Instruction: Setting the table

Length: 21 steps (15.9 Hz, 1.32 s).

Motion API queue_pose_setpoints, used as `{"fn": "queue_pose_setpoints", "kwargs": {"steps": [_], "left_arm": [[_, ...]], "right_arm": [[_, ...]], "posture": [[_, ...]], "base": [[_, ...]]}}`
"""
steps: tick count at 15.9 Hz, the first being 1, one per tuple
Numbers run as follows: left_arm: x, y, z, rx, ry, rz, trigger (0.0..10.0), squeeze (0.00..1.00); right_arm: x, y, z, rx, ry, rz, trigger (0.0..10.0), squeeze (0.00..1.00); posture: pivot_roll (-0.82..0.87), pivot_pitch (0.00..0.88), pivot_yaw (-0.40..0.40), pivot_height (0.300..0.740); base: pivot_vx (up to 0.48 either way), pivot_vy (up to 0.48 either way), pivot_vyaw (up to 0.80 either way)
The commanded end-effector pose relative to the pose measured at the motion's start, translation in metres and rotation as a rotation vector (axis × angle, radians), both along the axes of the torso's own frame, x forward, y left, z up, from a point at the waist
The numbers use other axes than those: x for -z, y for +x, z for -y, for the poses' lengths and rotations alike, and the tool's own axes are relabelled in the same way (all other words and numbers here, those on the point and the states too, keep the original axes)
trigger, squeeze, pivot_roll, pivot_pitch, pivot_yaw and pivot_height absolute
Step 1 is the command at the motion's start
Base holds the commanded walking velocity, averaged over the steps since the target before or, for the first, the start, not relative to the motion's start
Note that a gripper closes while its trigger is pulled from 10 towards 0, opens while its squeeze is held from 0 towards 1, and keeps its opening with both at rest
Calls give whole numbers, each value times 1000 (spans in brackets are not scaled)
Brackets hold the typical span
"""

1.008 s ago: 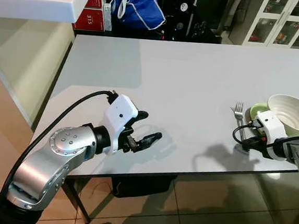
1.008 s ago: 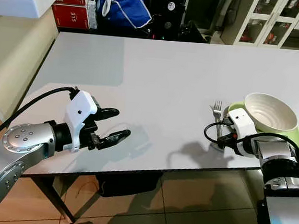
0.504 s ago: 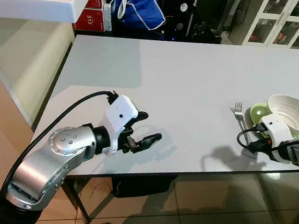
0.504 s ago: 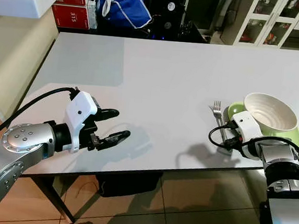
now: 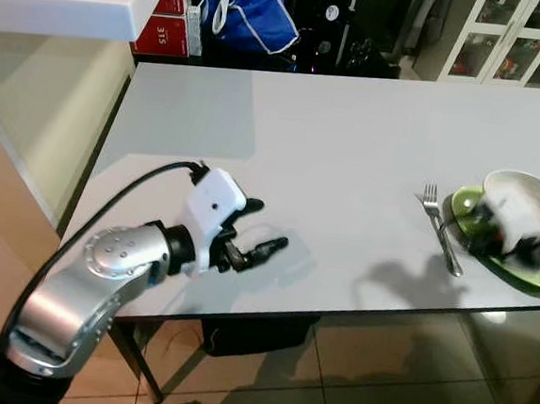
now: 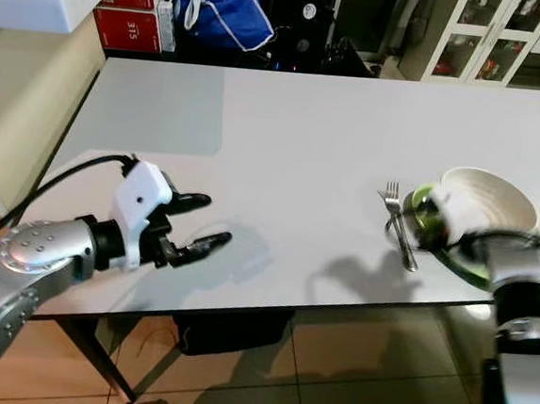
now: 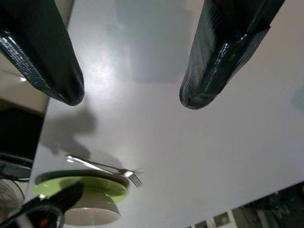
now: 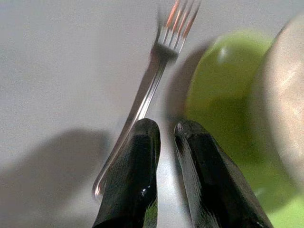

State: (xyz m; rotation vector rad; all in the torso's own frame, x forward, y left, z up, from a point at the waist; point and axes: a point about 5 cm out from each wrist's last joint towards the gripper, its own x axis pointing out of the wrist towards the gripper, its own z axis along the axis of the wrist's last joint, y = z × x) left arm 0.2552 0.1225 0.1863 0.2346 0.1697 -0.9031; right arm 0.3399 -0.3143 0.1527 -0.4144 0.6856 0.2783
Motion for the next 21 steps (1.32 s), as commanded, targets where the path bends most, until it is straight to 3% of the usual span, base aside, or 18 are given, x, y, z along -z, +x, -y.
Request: {"fn": "queue_pose_setpoints", "kwargs": {"steps": [1,3,5,6,7,9,11,12,15,21], "left_arm": [[-9,3,-2,-5,2,38,10000,0],[-22,5,-11,-32,-27,60,10000,0],[-30,6,-14,-74,-90,86,10000,0],[-37,10,-18,-220,-160,139,10000,0],[-36,14,-20,-309,-174,152,10000,0],[-19,19,-16,-489,-141,218,10000,0],[-12,21,-15,-541,-137,237,10000,0],[-6,24,-14,-567,-134,238,10000,0],[1,26,-15,-585,-118,235,10000,0],[3,24,-17,-607,-115,263,10000,0]], "right_arm": [[-17,5,-1,-14,11,47,10000,0],[-55,10,-23,-123,58,170,10000,0],[-70,11,-37,-159,131,283,10000,0],[-79,8,-54,-111,258,462,10000,0],[-78,5,-63,-66,313,531,10000,0],[-43,-17,-96,98,411,672,10000,0],[-25,-28,-109,155,449,662,10000,0],[-13,-41,-126,177,480,663,10000,0],[-5,-57,-139,199,501,641,10000,0],[2,-60,-155,200,487,605,10000,0]], "posture": [[69,0,-17,740],[75,0,-28,740],[71,0,-43,740],[81,0,-62,740],[81,0,-62,740],[65,0,-22,740],[56,0,-1,740],[35,0,19,740],[16,0,20,740],[35,0,-7,740]], "base": [[0,0,0],[0,0,0],[0,0,0],[0,0,0],[0,0,0],[0,0,0],[0,0,0],[0,0,0],[-165,0,0],[-169,0,0]]}}
